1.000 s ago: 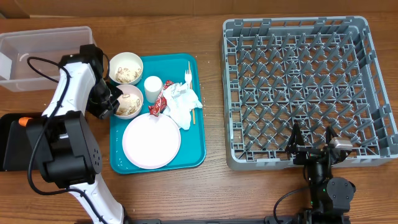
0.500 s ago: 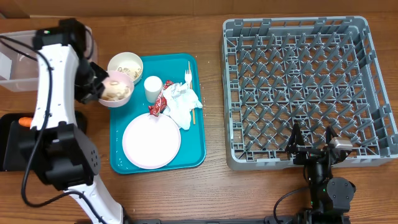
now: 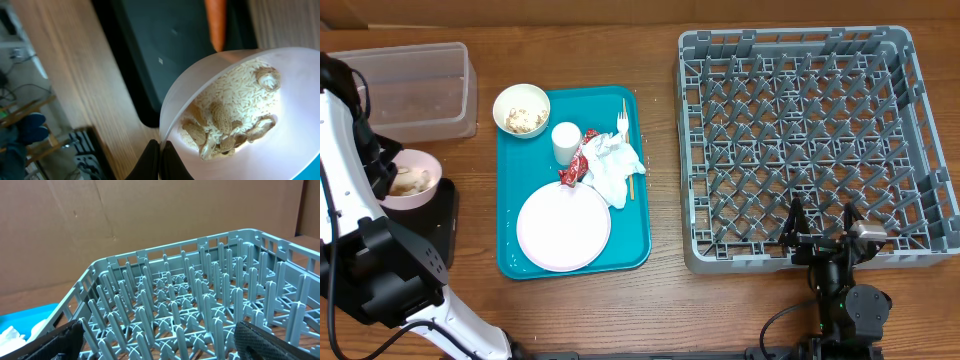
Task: Sort waste into correct bins and load items into the dishwasher rack
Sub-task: 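Carry the bowl over the black tray and tip out the rice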
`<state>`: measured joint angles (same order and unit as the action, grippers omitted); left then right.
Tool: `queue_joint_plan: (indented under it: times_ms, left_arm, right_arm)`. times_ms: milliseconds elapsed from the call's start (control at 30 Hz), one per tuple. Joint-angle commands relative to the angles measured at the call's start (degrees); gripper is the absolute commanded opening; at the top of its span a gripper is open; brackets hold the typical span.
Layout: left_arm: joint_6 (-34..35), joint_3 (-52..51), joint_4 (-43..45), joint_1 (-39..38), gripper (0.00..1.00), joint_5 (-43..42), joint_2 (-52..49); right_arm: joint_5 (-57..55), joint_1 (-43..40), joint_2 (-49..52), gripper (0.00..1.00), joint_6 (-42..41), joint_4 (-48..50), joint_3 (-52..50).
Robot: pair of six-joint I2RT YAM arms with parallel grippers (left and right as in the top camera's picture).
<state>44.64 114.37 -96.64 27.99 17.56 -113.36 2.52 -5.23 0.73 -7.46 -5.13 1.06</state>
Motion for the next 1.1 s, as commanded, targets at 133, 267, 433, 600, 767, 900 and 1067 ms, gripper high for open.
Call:
queue_joint_plan:
  times_ms: [133,267,433,600,767,900,1067]
  left_arm:
    - [8.7,-2.1,-0.2,2.1,0.04,17.9,1.8]
    - [13.8,-8.9,-0.2,2.7,0.04,27.2,1.7]
    - [16.1,-11.4,-0.2,2.9,0.04,34.0,1.7]
    - [16.1,-12.5,-0.1,2.9,0.04,38.5,1.5]
    - [16.0,-17.1,2.7,2.9,0.04,43.3,1.2]
    - [15.7,-21.3,5.9,2.9,0.04,45.8,1.2]
    - [13.8,-24.7,9.4,2.8,0.04,50.6,1.2]
  right_arm:
    - [-0.5,-0.2,-0.6,1.00,0.2,0.5,-0.6]
    - [-0.5,-0.2,-0.6,1.00,0.2,0.5,-0.6]
    - [-0.5,-0.3,-0.6,1.00,0.2,0.5,-0.6]
    - [-0.5,-0.3,-0.6,1.00,0.2,0.5,-0.6]
    - [-0.5,-0.2,-0.6,1.00,0.2,0.5,-0.6]
    - [-0.5,-0.2,-0.6,1.00,0.2,0.5,-0.6]
    - [-0.5,-0.3,-0.6,1.00,0.2,0.5,-0.6]
